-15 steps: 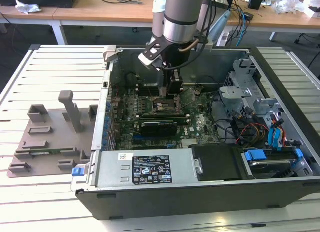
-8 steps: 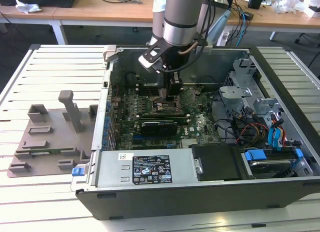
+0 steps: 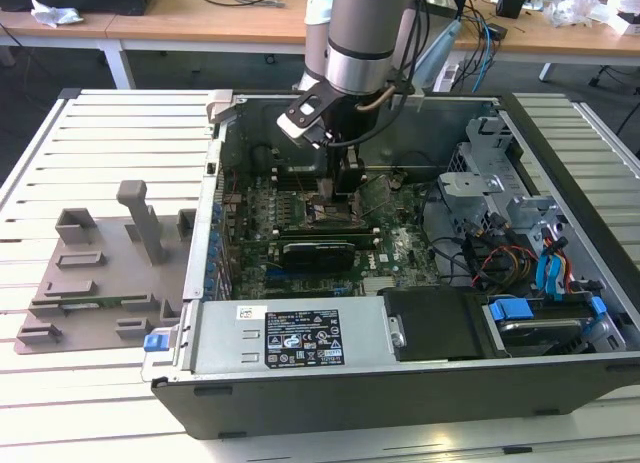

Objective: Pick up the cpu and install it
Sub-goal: 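Place the cpu into insertion slot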

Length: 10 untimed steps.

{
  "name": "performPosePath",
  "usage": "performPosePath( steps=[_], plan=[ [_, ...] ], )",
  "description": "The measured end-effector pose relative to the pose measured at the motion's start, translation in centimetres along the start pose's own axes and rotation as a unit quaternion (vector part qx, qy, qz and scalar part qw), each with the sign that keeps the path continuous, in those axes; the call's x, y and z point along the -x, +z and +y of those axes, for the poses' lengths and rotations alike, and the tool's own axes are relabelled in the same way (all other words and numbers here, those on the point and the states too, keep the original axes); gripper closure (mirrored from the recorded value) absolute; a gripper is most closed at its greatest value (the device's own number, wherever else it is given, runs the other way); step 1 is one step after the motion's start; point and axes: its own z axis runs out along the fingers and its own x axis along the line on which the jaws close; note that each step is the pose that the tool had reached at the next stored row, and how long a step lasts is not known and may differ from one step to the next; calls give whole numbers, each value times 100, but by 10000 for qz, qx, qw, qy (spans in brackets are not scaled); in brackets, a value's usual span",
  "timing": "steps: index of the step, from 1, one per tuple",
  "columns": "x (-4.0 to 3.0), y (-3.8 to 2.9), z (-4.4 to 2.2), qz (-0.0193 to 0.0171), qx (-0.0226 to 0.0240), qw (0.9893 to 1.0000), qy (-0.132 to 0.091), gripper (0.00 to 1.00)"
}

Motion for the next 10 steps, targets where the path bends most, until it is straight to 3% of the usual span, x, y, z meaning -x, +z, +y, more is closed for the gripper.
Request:
performPosePath(
  steps=[10],
  plan=[
    [-2,120,-4,0,0,10000,0,45]
  ],
)
